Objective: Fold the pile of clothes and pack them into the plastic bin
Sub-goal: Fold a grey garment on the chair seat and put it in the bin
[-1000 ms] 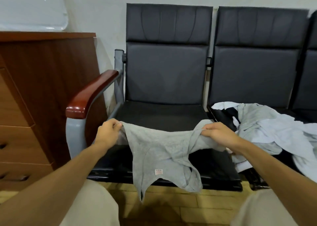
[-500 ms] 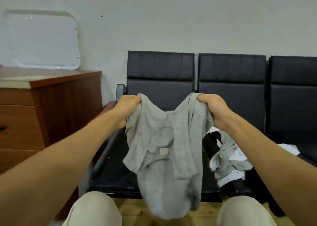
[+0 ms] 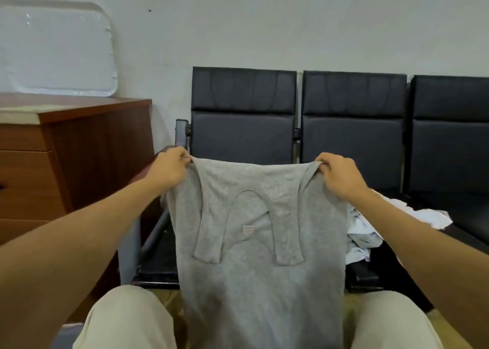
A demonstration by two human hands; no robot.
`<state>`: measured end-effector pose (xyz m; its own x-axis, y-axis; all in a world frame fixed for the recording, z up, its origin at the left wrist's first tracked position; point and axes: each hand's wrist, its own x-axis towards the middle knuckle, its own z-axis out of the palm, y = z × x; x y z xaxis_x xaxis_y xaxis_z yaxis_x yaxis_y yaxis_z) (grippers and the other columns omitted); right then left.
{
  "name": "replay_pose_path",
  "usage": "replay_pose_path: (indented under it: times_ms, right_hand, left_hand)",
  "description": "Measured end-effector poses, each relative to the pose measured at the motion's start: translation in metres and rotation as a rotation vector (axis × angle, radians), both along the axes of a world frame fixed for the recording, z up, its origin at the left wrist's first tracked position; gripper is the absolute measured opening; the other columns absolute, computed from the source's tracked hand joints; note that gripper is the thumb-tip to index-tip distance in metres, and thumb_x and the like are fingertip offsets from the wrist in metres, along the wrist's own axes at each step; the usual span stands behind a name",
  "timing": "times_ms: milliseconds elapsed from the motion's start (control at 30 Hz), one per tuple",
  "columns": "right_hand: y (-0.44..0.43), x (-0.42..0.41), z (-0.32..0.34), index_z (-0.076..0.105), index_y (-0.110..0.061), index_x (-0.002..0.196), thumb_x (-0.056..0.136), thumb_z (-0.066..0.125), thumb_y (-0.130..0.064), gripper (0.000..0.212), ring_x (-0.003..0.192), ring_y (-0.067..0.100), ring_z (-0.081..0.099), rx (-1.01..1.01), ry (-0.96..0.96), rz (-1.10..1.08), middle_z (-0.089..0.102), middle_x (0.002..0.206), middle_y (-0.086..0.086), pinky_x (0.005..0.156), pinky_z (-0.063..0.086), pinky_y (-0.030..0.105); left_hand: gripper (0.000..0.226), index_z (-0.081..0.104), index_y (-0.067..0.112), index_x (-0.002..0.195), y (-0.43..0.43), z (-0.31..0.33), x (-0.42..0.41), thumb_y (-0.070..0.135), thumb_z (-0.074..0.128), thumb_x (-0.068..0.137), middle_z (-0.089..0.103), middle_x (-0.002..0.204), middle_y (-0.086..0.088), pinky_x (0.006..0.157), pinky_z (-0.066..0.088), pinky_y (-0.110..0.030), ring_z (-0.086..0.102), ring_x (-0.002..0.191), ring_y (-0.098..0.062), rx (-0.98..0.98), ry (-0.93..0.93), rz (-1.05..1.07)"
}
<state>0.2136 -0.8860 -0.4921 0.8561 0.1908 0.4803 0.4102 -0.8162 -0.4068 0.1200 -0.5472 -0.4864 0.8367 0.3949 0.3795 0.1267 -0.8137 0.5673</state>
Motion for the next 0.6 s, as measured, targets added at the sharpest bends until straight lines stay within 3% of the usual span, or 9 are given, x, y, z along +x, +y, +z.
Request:
replay_pose_path:
  times_ms: [133, 267, 333, 400, 500, 600]
  right_hand:
    - [-0.001, 0.002, -0.009, 0.057, -0.015, 0.097, 0.099, 0.041, -0.01, 0.017, 0.082, 0.03, 0.057, -0.101, 0.032, 0.044, 0.063, 0.095, 0.012, 0.073, 0.052, 0.05]
    - [0.011, 0.008, -0.012, 0.055, -0.012, 0.099, 0.093, 0.037, -0.001, 0.022, 0.088, 0.029, 0.055, -0.178, 0.189, 0.088, 0.061, 0.102, 0.012, 0.077, 0.048, 0.043]
    - [0.016, 0.012, -0.016, 0.056, -0.01, 0.1, 0.096, 0.035, -0.009, 0.022, 0.092, 0.03, 0.055, -0.233, 0.273, 0.071, 0.059, 0.103, 0.012, 0.078, 0.045, 0.039]
    - [0.02, 0.015, -0.021, 0.056, -0.007, 0.087, 0.099, 0.033, -0.022, 0.03, 0.087, 0.028, 0.053, -0.31, 0.332, 0.088, 0.058, 0.094, 0.011, 0.075, 0.041, 0.038]
    - [0.023, 0.021, -0.028, 0.058, -0.017, 0.078, 0.098, 0.043, -0.044, 0.037, 0.083, 0.021, 0.055, -0.333, 0.383, 0.116, 0.058, 0.083, 0.003, 0.071, 0.042, 0.034]
    - [0.026, 0.038, -0.038, 0.058, -0.024, 0.077, 0.094, 0.055, -0.035, 0.021, 0.085, 0.021, 0.059, -0.297, 0.331, 0.125, 0.063, 0.09, 0.003, 0.071, 0.048, 0.033]
  left_hand:
    - [0.017, 0.06, 0.009, 0.104, 0.014, -0.018, -0.001, 0.012, 0.044, 0.1, 0.063, 0.108, -0.017, 0.085, 0.046, -0.042, 0.058, 0.099, -0.033, 0.148, 0.091, 0.031]
    - [0.015, 0.051, 0.019, 0.098, 0.013, -0.03, 0.001, 0.021, 0.036, 0.102, 0.062, 0.099, -0.011, 0.082, 0.048, -0.045, 0.057, 0.085, -0.028, 0.257, 0.125, -0.02]
    - [0.017, 0.048, 0.02, 0.098, 0.012, -0.031, 0.002, 0.024, 0.032, 0.102, 0.062, 0.098, -0.012, 0.079, 0.048, -0.045, 0.057, 0.083, -0.028, 0.295, 0.167, -0.066]
    - [0.019, 0.046, 0.02, 0.101, 0.014, -0.032, 0.003, 0.03, 0.031, 0.103, 0.06, 0.102, -0.009, 0.077, 0.044, -0.04, 0.057, 0.086, -0.026, 0.353, 0.274, -0.099]
    - [0.031, 0.046, 0.023, 0.107, 0.019, -0.036, 0.006, 0.051, 0.038, 0.098, 0.058, 0.107, -0.003, 0.08, 0.041, -0.037, 0.055, 0.095, -0.023, 0.344, 0.455, -0.182]
    - [0.048, 0.049, 0.023, 0.114, 0.024, -0.046, 0.014, 0.064, 0.04, 0.092, 0.059, 0.108, -0.003, 0.082, 0.045, -0.036, 0.058, 0.098, -0.023, 0.338, 0.483, -0.161]
